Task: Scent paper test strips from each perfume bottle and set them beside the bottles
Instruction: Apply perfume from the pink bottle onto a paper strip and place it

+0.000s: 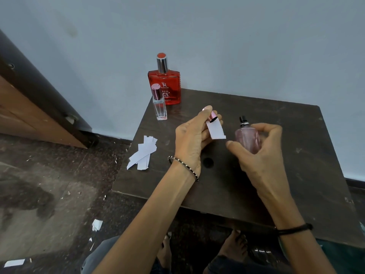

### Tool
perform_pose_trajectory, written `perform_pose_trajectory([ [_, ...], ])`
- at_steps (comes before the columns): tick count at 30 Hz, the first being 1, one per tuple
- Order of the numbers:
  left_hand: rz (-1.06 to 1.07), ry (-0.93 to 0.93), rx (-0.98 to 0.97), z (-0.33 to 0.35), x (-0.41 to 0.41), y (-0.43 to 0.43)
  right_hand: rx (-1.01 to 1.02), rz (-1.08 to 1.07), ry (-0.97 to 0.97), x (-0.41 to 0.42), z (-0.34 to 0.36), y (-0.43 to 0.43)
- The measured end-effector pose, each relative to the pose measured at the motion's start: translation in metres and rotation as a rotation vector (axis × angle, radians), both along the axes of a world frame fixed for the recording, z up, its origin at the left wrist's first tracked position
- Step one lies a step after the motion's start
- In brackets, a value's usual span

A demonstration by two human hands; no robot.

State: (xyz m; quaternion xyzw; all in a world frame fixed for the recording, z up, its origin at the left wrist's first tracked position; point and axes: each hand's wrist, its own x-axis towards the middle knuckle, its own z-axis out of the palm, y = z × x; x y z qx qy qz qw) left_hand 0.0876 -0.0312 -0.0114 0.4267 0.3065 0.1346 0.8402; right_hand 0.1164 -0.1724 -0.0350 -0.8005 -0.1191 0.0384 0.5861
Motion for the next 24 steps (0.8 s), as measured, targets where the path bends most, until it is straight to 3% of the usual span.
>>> perform_pose_trajectory([
  [7,-0.011,0.018,0.022,0.0,0.002,-0.001,0.321,0.086,0.249,0.002,0.011,-0.004],
  [13,0.002,0.024,0.021,-0.001,0.004,-0.002,0.369,0.084,0.333,0.004,0.016,0.001],
  [18,0.018,-0.005,-0.007,-0.003,0.005,-0.004,0.383,0.065,0.267,0.001,0.015,0.002],
  [24,0.017,-0.001,0.005,-0.004,0.007,-0.005,0.368,0.017,0.396,0.001,0.016,0.005],
])
